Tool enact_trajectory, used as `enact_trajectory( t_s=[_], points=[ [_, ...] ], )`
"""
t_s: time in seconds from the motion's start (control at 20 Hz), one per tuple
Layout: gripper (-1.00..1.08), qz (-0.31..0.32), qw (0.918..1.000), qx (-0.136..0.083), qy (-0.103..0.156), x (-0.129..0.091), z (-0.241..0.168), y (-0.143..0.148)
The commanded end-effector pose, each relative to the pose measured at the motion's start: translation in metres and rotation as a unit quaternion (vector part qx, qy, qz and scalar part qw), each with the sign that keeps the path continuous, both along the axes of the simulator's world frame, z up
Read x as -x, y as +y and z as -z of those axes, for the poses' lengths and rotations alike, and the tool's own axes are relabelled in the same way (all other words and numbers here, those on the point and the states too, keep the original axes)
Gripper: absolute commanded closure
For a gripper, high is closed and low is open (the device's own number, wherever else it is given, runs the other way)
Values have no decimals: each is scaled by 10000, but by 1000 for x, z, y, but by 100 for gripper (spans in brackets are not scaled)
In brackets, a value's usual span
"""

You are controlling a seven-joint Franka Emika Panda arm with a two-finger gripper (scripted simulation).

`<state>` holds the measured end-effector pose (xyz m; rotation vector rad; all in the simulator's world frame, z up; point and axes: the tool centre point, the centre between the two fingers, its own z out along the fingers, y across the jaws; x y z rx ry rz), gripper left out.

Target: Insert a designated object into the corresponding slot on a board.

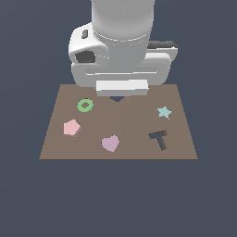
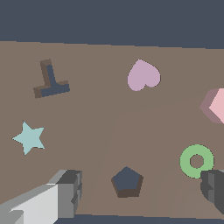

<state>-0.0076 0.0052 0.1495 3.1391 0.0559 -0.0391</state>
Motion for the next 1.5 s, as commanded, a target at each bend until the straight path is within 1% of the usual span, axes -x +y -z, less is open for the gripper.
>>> enact_trajectory(
  t_s=[0.0,0.2,0.35,0.55,0.7,0.9,1.1,1.3,1.45],
  points=[
    [-92,0,10000,0,0,0,0,0],
    [-92,66,10000,2,-4,-3,3,-4],
    [-92,203,9998,6,-11,-8,9,-12],
    [-92,507,9987,13,-27,-19,22,-31],
    [-92,830,9965,19,-44,-29,35,-52],
    [-92,1375,9905,26,-73,-43,58,-89],
    [-92,1847,9828,27,-97,-52,77,-122],
    [-92,2182,9758,25,-114,-57,90,-146],
    [-92,2340,9722,23,-121,-58,97,-157]
  ],
)
